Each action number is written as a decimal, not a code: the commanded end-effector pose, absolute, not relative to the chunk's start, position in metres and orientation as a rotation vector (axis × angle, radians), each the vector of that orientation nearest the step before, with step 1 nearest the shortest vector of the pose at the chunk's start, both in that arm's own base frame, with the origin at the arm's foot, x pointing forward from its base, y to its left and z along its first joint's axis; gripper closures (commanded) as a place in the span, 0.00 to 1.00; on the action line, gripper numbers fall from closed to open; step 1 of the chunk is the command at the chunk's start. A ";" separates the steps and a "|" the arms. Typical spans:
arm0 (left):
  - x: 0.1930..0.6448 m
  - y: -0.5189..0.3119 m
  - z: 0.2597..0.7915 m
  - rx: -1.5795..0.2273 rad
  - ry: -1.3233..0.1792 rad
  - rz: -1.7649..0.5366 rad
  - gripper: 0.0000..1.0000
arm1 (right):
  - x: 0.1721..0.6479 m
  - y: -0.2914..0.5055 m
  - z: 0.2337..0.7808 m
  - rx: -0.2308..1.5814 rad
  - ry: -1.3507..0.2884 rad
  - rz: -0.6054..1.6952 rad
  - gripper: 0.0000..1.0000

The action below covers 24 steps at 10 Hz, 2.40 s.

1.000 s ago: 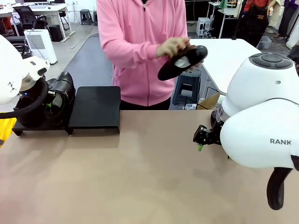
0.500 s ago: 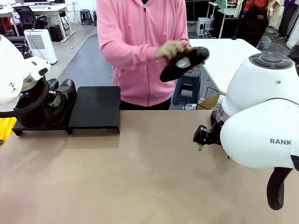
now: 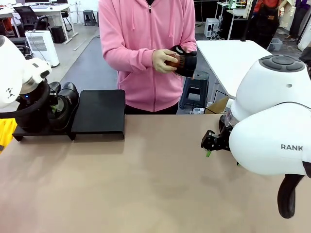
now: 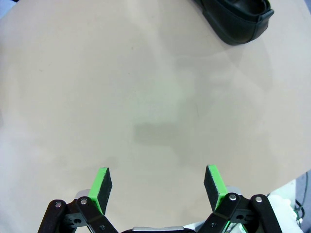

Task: Organize the shoes by placing them on the stand.
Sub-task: Place the Shoe from the middle of the table onto the Shoes Stand, then pick up one Shoe and place it in the middle of the table.

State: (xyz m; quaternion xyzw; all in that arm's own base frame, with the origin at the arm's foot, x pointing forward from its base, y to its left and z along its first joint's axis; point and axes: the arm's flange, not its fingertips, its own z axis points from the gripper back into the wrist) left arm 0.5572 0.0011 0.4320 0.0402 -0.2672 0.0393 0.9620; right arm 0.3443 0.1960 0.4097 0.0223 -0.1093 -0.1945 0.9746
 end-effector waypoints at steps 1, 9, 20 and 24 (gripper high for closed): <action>0.541 -0.018 0.449 0.133 -0.595 0.076 0.43 | 0.345 0.197 0.410 0.050 -0.223 -0.378 0.00; 0.522 -0.030 0.475 0.096 -0.614 0.046 0.43 | 0.345 0.197 0.410 0.050 -0.223 -0.378 0.00; 0.432 -0.080 0.584 0.170 -1.017 -0.009 0.43 | 0.345 0.197 0.410 0.050 -0.223 -0.378 0.00; 0.379 -0.128 0.600 -0.150 -0.649 -0.218 0.43 | 0.345 0.197 0.410 0.050 -0.223 -0.378 0.00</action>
